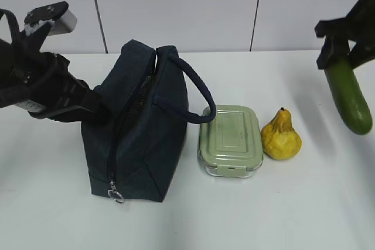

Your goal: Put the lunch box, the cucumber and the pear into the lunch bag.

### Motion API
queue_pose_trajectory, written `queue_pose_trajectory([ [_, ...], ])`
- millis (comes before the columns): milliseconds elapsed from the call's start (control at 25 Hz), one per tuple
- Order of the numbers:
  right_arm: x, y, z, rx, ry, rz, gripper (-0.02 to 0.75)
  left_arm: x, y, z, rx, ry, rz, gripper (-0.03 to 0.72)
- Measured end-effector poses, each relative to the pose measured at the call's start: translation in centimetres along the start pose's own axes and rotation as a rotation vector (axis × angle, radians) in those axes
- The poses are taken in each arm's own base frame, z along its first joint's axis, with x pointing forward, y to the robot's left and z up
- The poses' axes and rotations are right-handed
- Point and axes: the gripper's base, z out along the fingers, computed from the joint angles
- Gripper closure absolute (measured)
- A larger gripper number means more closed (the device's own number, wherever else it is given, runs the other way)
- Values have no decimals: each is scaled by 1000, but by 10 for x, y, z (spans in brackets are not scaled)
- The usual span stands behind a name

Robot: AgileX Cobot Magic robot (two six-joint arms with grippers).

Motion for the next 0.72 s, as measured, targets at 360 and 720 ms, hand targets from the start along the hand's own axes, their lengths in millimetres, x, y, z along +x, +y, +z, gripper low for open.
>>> queue_pose_trajectory([
  [360, 4, 141, -49, -663, -161, -141, 358, 0, 0, 0, -1, -2, 1, 686],
  [720, 10, 255, -20, -879, -424, -211, 358, 0, 0, 0, -2, -3, 1, 686],
])
